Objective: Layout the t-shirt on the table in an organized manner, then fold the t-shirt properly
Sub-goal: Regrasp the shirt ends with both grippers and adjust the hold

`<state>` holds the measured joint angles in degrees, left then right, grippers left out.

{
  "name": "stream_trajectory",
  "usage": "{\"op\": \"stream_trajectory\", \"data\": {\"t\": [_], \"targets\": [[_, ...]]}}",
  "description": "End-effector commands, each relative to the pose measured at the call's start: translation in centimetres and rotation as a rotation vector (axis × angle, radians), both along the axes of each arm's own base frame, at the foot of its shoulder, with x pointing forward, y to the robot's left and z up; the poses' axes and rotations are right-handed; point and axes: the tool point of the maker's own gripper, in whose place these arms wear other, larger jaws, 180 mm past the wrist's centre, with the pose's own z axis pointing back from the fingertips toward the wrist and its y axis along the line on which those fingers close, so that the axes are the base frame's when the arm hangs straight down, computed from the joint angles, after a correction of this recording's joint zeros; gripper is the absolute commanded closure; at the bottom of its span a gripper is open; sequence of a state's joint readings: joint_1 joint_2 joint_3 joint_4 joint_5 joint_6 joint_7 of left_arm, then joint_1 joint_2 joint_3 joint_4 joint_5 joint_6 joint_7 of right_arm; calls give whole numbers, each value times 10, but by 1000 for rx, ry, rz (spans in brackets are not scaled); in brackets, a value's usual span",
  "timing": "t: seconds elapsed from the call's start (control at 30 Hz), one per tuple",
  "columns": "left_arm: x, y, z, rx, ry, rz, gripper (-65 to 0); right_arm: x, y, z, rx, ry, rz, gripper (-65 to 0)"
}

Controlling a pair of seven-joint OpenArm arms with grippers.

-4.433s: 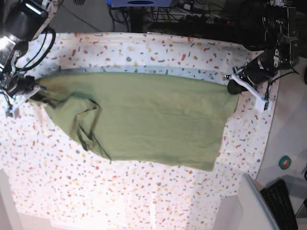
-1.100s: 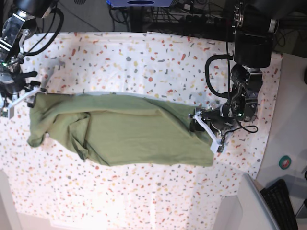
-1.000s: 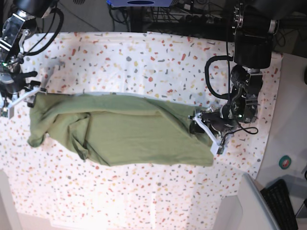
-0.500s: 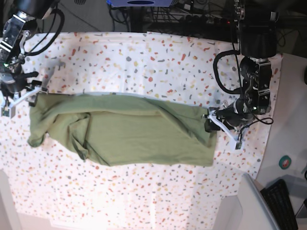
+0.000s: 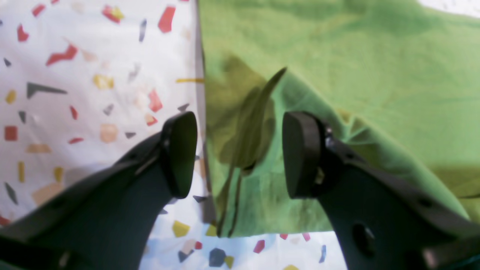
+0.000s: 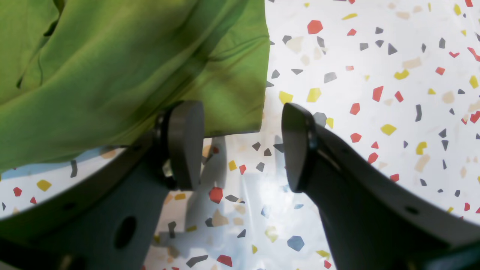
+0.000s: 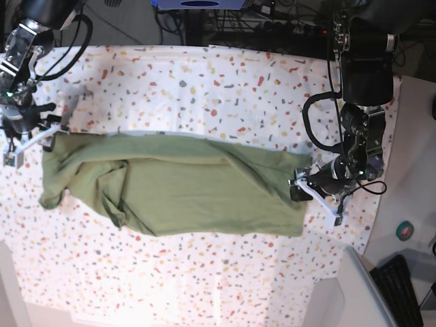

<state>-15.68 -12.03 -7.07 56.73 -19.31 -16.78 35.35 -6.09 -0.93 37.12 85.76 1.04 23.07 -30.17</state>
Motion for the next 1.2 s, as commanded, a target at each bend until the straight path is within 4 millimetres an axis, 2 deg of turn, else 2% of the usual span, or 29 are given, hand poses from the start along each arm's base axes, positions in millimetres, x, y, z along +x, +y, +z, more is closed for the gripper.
{"op": "stream_trajectory", "data": {"t": [0.0,0.13,0.23,0.33,0.57,0.67,0.73,0.83,0.87,0.93,1.17], "targets": [[17,2,18,1,-60,-3,-346,10,-7,13,-22,-46,0,-306],[15,1,13,-5,-44,0,-346,10,-7,13,-22,-46,0,-306],[11,-14,2,4,-6,-52,-344,10,-7,13,-22,-46,0,-306],[9,-22,-1,9,2,-84,-339,10,-7,13,-22,-46,0,-306],[9,-24,-1,5,4,-84,-331,9,-7,12,-22,-45,-2,-306],[8,-23,-1,7,6,-84,-258,6,-11,7,-12,-34,-18,-306],[9,-24,1,8,0,-87,-163,11,-20,4,11,-57,-65,-306],[5,-27,6,13,-21,-98,0,14,-32,-14,66,-54,-132,-306],[4,-28,9,16,-32,-102,0,15,-38,-16,68,-48,-140,-308],[-3,-31,9,20,-24,-115,0,18,-37,-27,84,-19,-117,-308],[-9,-33,9,29,15,-133,0,38,-11,-29,156,-37,21,-312]]}}
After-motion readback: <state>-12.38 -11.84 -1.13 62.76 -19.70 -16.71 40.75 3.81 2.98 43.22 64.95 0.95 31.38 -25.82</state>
